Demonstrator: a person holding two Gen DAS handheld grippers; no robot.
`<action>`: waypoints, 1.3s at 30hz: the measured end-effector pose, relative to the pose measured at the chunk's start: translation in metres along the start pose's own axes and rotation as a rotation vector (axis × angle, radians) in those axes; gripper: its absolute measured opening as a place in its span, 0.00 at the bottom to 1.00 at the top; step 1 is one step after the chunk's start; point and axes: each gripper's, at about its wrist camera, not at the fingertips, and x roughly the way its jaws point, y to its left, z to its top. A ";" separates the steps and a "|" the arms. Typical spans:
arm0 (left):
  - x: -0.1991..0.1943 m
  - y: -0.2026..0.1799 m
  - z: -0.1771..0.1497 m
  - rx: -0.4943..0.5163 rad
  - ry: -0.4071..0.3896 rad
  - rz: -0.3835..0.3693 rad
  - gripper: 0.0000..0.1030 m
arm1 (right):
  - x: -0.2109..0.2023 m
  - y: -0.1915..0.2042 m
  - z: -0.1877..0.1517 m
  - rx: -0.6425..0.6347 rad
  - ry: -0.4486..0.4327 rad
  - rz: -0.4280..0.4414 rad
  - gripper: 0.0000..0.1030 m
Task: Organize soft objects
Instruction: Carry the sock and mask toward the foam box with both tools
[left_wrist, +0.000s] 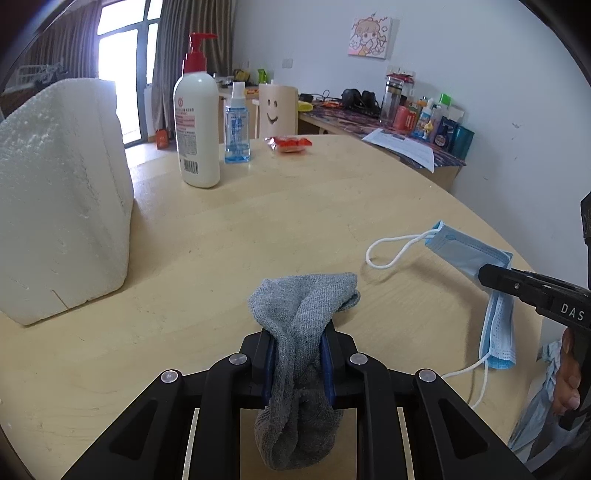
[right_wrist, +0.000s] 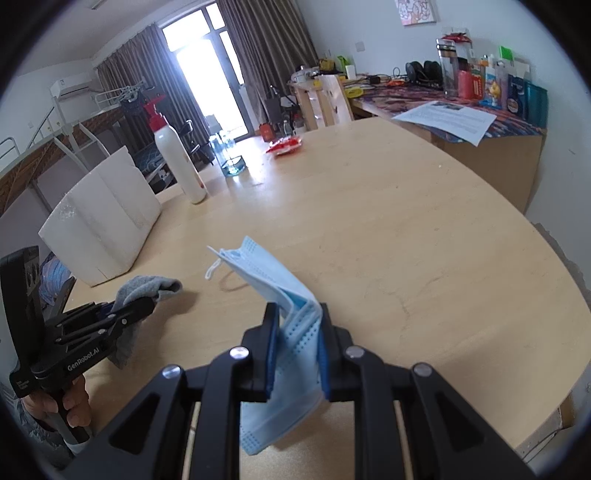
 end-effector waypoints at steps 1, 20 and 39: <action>-0.002 0.000 0.000 0.000 -0.006 0.000 0.21 | -0.002 0.000 -0.001 0.001 -0.004 -0.002 0.22; -0.048 -0.021 0.000 0.080 -0.132 0.011 0.21 | -0.041 0.016 -0.001 -0.034 -0.106 0.018 0.22; -0.115 -0.020 -0.016 0.082 -0.246 0.051 0.21 | -0.067 0.051 -0.001 -0.107 -0.188 0.082 0.22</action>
